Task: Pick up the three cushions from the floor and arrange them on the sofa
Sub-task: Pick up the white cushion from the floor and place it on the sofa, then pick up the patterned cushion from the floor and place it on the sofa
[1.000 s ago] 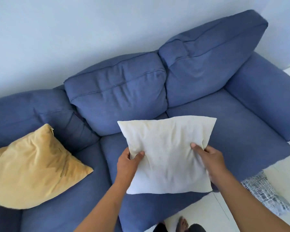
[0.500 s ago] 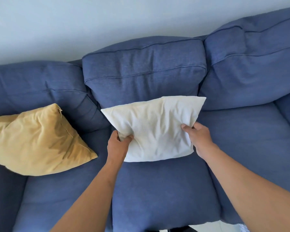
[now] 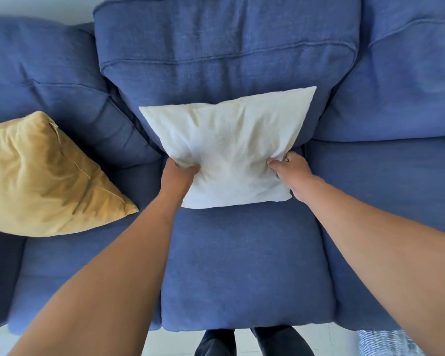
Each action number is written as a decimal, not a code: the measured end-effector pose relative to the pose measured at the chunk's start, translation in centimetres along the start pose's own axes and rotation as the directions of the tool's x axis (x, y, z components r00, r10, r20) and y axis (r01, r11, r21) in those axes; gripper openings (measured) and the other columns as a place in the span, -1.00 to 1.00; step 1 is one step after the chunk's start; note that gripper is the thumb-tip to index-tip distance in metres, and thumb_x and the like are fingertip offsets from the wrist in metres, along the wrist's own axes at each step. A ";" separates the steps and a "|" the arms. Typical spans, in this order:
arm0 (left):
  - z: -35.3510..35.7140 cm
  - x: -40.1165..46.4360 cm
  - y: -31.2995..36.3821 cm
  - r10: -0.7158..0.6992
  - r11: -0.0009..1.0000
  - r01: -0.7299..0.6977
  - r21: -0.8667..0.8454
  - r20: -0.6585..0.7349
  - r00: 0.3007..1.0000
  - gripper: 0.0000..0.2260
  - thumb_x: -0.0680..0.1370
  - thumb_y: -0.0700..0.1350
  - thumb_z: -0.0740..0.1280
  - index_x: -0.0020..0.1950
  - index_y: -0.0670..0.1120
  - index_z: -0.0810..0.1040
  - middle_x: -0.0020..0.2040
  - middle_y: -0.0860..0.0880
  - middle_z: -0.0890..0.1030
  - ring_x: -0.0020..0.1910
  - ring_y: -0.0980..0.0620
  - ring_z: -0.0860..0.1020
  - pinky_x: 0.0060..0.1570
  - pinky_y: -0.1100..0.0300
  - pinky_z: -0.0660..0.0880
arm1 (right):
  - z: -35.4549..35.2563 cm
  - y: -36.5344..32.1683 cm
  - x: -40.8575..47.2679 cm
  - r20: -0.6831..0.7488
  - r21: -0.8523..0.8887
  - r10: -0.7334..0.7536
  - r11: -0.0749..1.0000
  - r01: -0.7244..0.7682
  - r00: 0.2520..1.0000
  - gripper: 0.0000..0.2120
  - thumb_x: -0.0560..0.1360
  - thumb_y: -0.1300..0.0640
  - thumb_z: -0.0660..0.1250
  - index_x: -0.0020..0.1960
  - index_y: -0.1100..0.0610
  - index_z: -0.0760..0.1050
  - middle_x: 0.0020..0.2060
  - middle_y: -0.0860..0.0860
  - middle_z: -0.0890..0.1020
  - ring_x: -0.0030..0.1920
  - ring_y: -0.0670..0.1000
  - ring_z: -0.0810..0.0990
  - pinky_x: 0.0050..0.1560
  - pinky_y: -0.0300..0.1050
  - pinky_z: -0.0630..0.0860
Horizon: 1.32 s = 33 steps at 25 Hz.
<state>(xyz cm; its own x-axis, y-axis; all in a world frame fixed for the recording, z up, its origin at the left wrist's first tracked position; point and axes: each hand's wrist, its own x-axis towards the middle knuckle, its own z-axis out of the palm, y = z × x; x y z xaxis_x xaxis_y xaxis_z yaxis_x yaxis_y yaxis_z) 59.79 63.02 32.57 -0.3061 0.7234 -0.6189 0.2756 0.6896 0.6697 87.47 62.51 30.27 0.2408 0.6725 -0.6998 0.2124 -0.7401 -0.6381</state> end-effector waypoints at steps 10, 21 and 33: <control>1.7 -10.8 0.4 -0.046 0.974 0.035 0.222 0.045 0.998 -0.36 0.64 0.08 0.30 0.67 -0.09 0.21 0.57 -0.03 0.39 0.25 -0.07 0.54 0.13 0.06 0.47 | -3.7 1.2 -11.1 -0.082 -0.097 -0.047 0.995 0.039 0.996 -0.29 0.58 -0.20 0.32 0.60 0.12 0.26 0.56 0.05 0.40 0.52 0.09 0.41 0.45 0.12 0.40; 6.0 -25.9 1.0 0.320 0.686 -0.604 0.405 0.577 0.751 -0.41 0.70 0.06 0.25 0.69 -0.08 0.20 0.67 0.02 0.26 0.62 -0.02 0.28 0.51 0.12 0.23 | -9.3 13.1 -29.9 -0.445 -0.084 -0.002 0.996 -0.040 0.896 -0.25 0.62 -0.19 0.27 0.67 0.10 0.11 0.69 0.08 0.11 0.69 0.06 0.00 0.63 0.11 0.08; 26.7 -47.1 -9.5 0.080 0.248 -0.914 0.322 0.933 0.351 -0.39 0.70 0.05 0.26 0.70 -0.10 0.18 0.70 -0.04 0.20 0.67 -0.01 0.18 0.58 0.07 0.14 | -20.4 39.4 -45.7 -0.661 0.266 0.383 0.924 -0.276 0.645 -0.25 0.62 -0.20 0.27 0.67 0.12 0.13 0.67 0.16 0.15 0.67 0.13 0.08 0.60 0.10 0.13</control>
<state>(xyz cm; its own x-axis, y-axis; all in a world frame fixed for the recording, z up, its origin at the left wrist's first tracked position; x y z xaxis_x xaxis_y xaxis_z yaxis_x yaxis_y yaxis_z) 95.98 23.33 44.43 0.7648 0.3410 -0.5466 0.6417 -0.4785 0.5994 104.13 2.52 43.70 0.8631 0.1467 -0.4833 -0.1219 -0.8681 -0.4811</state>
